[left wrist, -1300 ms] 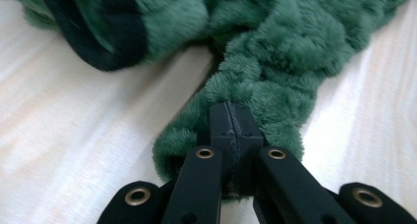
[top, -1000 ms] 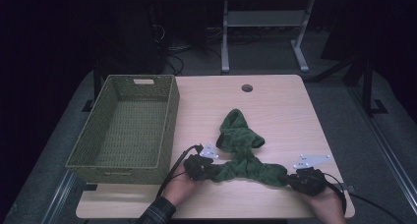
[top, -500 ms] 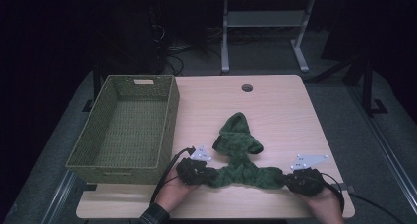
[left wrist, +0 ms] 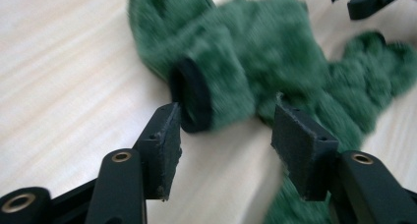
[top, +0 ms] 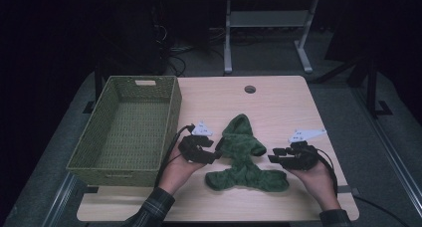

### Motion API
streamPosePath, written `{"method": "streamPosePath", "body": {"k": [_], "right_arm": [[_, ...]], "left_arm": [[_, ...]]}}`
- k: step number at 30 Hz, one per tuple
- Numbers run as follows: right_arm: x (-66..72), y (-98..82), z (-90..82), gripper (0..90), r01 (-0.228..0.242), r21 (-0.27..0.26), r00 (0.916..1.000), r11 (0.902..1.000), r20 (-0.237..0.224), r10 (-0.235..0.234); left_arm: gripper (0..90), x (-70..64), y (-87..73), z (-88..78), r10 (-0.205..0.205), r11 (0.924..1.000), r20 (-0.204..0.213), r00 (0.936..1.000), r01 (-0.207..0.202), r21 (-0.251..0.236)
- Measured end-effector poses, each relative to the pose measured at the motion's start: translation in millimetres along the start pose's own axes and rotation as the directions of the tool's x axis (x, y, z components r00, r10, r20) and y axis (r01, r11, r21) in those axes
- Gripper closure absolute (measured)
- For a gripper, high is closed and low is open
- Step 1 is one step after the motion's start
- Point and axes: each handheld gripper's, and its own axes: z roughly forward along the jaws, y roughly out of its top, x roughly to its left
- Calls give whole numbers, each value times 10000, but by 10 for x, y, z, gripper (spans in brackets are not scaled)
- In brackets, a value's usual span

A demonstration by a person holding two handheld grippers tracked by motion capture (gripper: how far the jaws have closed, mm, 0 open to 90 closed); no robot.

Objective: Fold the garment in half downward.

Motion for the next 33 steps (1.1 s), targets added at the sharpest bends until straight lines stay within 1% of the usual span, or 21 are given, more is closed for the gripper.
{"method": "streamPosePath", "body": {"k": [1, 3, 4, 6, 9, 10, 11, 13, 15, 16, 17, 19, 20, 21, 22, 24, 26, 28, 30, 31, 33], "right_arm": [[-25, 37, 16, 602, -100, -7, 9999, 10000, -77, 99], [-63, 106, 57, 593, -117, 31, 9999, 9999, -101, 117], [-63, 106, 57, 593, -117, 31, 9999, 9999, -101, 117], [-111, 169, 152, 569, -169, 189, 9995, 9997, -257, 174], [-134, 189, 241, 548, -275, 319, 9986, 9991, -452, 289], [-144, 186, 264, 539, -222, 309, 9984, 9993, -513, 238], [-144, 186, 264, 539, -222, 309, 9984, 9993, -513, 238], [-150, 175, 332, 520, -417, 388, 9968, 9984, -668, 442], [-151, 169, 356, 517, -435, 404, 9965, 9982, -691, 462], [-151, 164, 395, 541, -549, 532, 9954, 9971, -754, 588], [-153, 159, 415, 569, -538, 574, 9956, 9969, -740, 580], [-162, 149, 449, 644, -497, 737, 9959, 9960, -715, 550], [-162, 149, 449, 644, -497, 737, 9959, 9960, -715, 550], [-169, 143, 463, 681, -474, 837, 9962, 9954, -685, 532], [-176, 129, 478, 780, -413, 914, 9969, 9950, -633, 472], [-185, 113, 482, 813, -394, 939, 9972, 9948, -589, 451], [-181, 106, 469, 835, -397, 931, 9976, 9949, -533, 448], [-184, 115, 443, 841, -245, 912, 9991, 9955, -334, 277], [-179, 149, 384, 845, -120, 869, 9998, 9961, -132, 132], [-175, 177, 341, 847, -69, 844, 10000, 9964, -37, 72], [-171, 241, 240, 848, 134, 656, 9997, 9978, 212, -149]], "left_arm": [[409, 59, 62, 25, -155, 9998, -88, 9998, 154, -86], [396, 106, 122, 63, -171, 9997, -153, 9997, 168, -187], [383, 106, 122, 63, -171, 9997, -153, 9997, 168, -187], [370, 146, 197, 157, -277, 9994, -82, 9996, 276, -212], [360, 167, 229, 228, -307, 9993, 0, 9995, 306, -230], [356, 173, 244, 308, -327, 9993, 16, 9995, 327, -155], [356, 173, 244, 308, -327, 9993, 16, 9995, 327, -155], [356, 171, 232, 432, -340, 9992, 95, 9994, 338, 199], [357, 170, 224, 468, -319, 9990, 76, 9995, 316, 325], [371, 176, 203, 517, -325, 9982, 114, 9994, 319, 508], [400, 176, 203, 517, -325, 9982, 114, 9994, 319, 508], [483, 186, 174, 566, -291, 9964, 293, 9991, 267, 810], [536, 186, 174, 566, -291, 9964, 293, 9991, 267, 810], [536, 184, 164, 582, -337, 9959, 365, 9988, 305, 846], [675, 182, 142, 606, -245, 9948, 451, 9987, 199, 1000], [783, 185, 129, 609, -193, 9931, 665, 9976, 114, 1163], [817, 171, 127, 604, -228, 9937, 640, 9977, 156, 1113], [823, 155, 158, 539, -191, 9957, 564, 9982, 138, 918], [826, 153, 198, 463, -270, 9977, 440, 9987, 242, 637], [829, 153, 198, 463, -270, 9977, 440, 9987, 242, 637], [833, 165, 271, 331, -189, 9994, 211, 9996, 182, 308]]}}
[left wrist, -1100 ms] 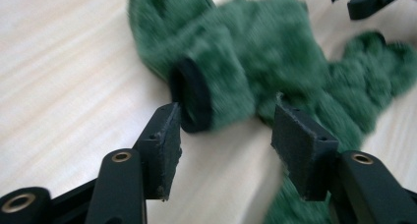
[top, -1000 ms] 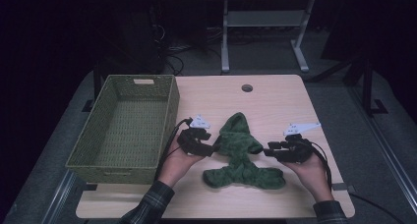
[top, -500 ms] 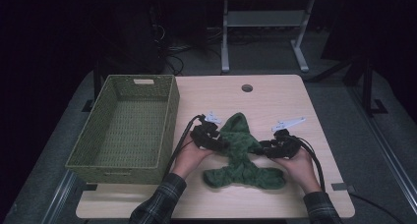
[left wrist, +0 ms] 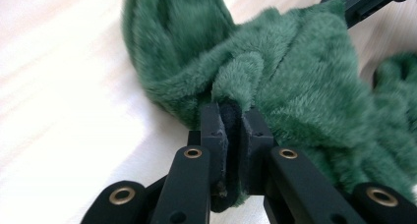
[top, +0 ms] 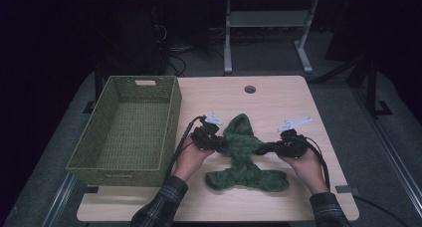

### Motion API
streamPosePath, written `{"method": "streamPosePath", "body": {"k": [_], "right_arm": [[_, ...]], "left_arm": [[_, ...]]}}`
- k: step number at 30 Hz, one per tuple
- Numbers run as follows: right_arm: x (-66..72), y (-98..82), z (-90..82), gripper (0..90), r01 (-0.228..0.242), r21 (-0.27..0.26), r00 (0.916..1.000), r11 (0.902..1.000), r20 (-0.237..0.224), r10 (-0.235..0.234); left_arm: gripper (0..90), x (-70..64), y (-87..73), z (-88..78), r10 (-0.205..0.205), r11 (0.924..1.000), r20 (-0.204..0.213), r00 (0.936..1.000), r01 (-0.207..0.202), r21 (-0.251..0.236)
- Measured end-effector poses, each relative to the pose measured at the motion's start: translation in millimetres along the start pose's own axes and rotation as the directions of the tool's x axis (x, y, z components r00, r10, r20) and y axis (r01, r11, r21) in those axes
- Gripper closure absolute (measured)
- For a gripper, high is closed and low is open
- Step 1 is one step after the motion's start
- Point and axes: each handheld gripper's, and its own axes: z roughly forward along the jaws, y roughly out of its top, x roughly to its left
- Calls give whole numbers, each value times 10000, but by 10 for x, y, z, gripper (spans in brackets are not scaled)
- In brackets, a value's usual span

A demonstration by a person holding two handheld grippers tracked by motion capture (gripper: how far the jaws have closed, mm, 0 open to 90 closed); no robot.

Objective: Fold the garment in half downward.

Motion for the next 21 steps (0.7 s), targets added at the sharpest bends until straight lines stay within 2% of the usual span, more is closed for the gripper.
{"method": "streamPosePath", "body": {"k": [2, 4, 5, 7, 9, 10, 12, 13, 17, 20, 21], "right_arm": [[-9, 70, -98, 848, 147, 2, 9998, 9999, 108, -147], [-12, 143, -183, 849, 349, -26, 9991, 9994, 238, -348], [-12, 169, -206, 850, 462, -19, 9984, 9989, 337, -461], [-33, 226, -229, 851, 690, 134, 9964, 9975, 491, -696], [-45, 238, -212, 851, 683, 255, 9963, 9973, 512, -695], [-79, 230, -130, 851, 714, 586, 9958, 9957, 523, -745], [-94, 216, -70, 851, 687, 748, 9962, 9948, 490, -724], [-125, 170, 56, 851, 595, 1045, 9972, 9927, 378, -638], [-187, 76, 219, 851, 186, 1213, 9997, 9924, 137, -204], [-217, 32, 292, 850, 27, 1301, 10000, 9915, -3, -27], [-225, 27, 302, 849, 131, 1297, 9999, 9915, -15, -130]], "left_arm": [[837, -2, 22, -38, 7, 9999, -68, 10000, -7, -110], [840, -14, 70, -111, 161, 9993, -355, 9992, -172, -327], [841, -27, 78, -116, 109, 9992, -499, 9987, -129, -386], [842, -20, 71, -83, 182, 9996, -628, 9979, -196, -226], [842, -12, 56, -46, 140, 9998, -666, 9977, -147, -104], [842, 21, 7, 45, -23, 9999, -752, 9972, 31, 101], [842, 45, -22, 92, -128, 9997, -773, 9969, 145, 220], [842, 102, -84, 174, -402, 9980, -754, 9963, 438, 466], [841, 188, -204, 299, -740, 9934, -579, 9956, 787, 833], [836, 202, -238, 325, -892, 9926, -495, 9948, 930, 787], [825, 198, -239, 323, -935, 9924, -508, 9943, 972, 756]]}}
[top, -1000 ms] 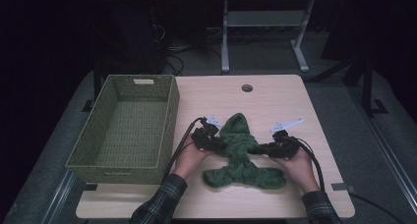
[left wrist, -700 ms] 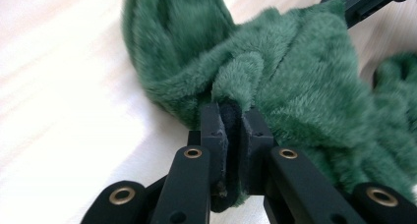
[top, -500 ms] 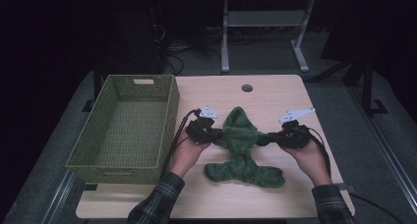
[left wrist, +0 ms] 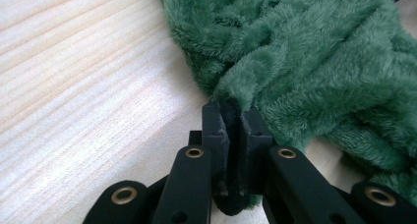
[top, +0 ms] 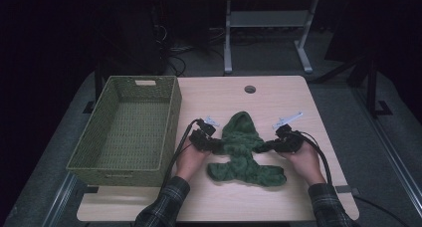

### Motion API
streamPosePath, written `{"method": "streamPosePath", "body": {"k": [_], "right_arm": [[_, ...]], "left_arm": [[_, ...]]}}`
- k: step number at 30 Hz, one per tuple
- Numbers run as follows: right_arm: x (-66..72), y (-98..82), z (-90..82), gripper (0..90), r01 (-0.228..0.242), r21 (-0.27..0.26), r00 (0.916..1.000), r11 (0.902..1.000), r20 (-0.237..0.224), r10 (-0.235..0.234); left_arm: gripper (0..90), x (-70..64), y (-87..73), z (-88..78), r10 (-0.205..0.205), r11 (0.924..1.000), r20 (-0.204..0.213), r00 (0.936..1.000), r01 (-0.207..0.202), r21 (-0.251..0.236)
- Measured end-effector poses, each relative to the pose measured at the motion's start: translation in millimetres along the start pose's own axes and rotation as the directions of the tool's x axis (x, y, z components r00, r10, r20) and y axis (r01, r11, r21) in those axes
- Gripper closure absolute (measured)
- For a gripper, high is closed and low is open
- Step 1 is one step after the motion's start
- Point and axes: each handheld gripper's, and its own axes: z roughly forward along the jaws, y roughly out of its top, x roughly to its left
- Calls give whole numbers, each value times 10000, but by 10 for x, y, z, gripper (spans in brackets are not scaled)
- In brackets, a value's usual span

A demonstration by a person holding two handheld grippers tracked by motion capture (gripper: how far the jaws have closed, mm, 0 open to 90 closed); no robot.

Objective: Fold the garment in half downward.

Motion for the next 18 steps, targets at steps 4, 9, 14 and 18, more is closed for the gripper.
{"method": "streamPosePath", "body": {"k": [4, 9, 14, 18], "right_arm": [[36, 30, -67, 705, -19, -67, 9999, 10000, 163, 20], [70, 91, -346, 647, 5, -1030, 9999, 9947, 164, 12], [2, 244, -391, 639, -361, -1446, 9993, 9888, 67, 375], [-125, 353, -213, 640, -599, -1472, 9982, 9873, -56, 598]], "left_arm": [[629, -15, 22, -71, -117, 9999, -54, 9999, 116, -108], [525, -95, 177, -339, 11, 9951, -283, 9996, -39, -991], [523, -25, 376, -304, 74, 9930, -564, 9984, -140, -1174], [527, 49, 464, -207, -50, 9937, -587, 9983, -16, -1123]]}}
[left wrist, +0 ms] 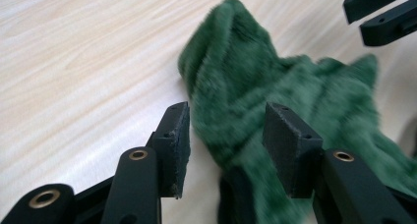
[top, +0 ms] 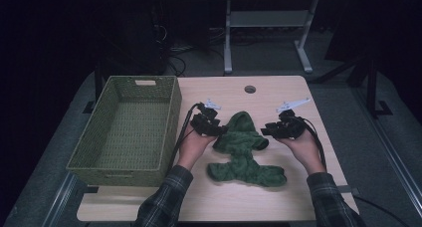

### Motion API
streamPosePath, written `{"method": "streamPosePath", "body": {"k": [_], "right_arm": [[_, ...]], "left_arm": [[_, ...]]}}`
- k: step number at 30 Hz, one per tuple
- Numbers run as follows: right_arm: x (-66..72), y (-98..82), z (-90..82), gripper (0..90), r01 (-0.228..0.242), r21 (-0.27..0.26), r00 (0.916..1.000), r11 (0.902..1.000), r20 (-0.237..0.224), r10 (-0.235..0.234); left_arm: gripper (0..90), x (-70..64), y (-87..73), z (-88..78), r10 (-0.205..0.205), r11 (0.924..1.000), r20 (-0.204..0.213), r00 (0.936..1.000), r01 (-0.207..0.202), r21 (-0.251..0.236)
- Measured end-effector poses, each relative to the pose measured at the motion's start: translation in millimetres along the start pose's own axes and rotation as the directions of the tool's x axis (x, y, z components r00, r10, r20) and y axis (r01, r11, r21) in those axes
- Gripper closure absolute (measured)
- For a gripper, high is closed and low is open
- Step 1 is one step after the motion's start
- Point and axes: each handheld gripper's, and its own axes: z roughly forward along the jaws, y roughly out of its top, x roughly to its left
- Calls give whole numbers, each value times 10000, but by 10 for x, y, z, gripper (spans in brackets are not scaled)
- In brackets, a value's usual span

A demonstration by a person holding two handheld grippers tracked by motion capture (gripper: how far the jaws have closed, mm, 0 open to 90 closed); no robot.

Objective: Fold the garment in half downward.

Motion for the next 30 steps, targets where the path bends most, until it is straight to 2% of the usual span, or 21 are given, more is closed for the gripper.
{"method": "streamPosePath", "body": {"k": [2, 6, 7, 10, 11, 13, 17, 21, 22, 23, 25, 26, 30], "right_arm": [[-67, 33, 105, 633, -148, 230, 9998, 9996, -87, 150], [-150, 82, 250, 632, -173, 134, 9998, 9998, -130, 175], [-180, 99, 291, 622, -319, 335, 9992, 9989, -242, 327], [-217, 117, 351, 621, -357, 301, 9991, 9989, -216, 364], [-243, 115, 414, 627, -511, 138, 9981, 9986, -343, 515], [-259, 98, 469, 630, -511, 171, 9977, 9985, -443, 518], [-267, 52, 576, 642, -684, 382, 9953, 9969, -662, 708], [-238, 30, 670, 717, -540, 561, 9959, 9970, -701, 579], [-238, 30, 670, 717, -540, 561, 9959, 9970, -701, 579], [-213, 34, 681, 779, -518, 609, 9958, 9968, -729, 562], [-205, 36, 687, 800, -405, 629, 9964, 9972, -717, 450], [-190, 41, 678, 830, -244, 705, 9977, 9972, -610, 287], [-175, 55, 628, 847, -142, 748, 9985, 9971, -511, 181]], "left_arm": [[526, 77, 50, 115, 124, 9997, 8, 9999, -124, 217], [524, 175, 59, 245, 84, 9997, 127, 9999, -87, 211], [523, 193, 55, 274, 42, 9997, 252, 9997, -48, 227], [520, 210, 39, 330, 74, 9994, 332, 9994, -85, 327], [522, 213, 20, 379, 306, 9982, 414, 9987, -327, 512], [526, 211, 3, 415, 463, 9968, 350, 9983, -485, 639], [580, 224, -10, 432, 514, 9965, 489, 9975, -544, 634], [652, 219, -15, 450, 626, 9951, 584, 9963, -668, 723], [660, 219, -15, 450, 626, 9951, 584, 9963, -668, 723], [685, 218, -18, 455, 635, 9945, 670, 9957, -688, 795], [710, 214, -27, 472, 696, 9929, 731, 9949, -762, 914], [751, 213, -31, 480, 706, 9924, 789, 9944, -780, 956], [859, 201, -31, 482, 679, 9909, 930, 9933, -780, 1097]]}}
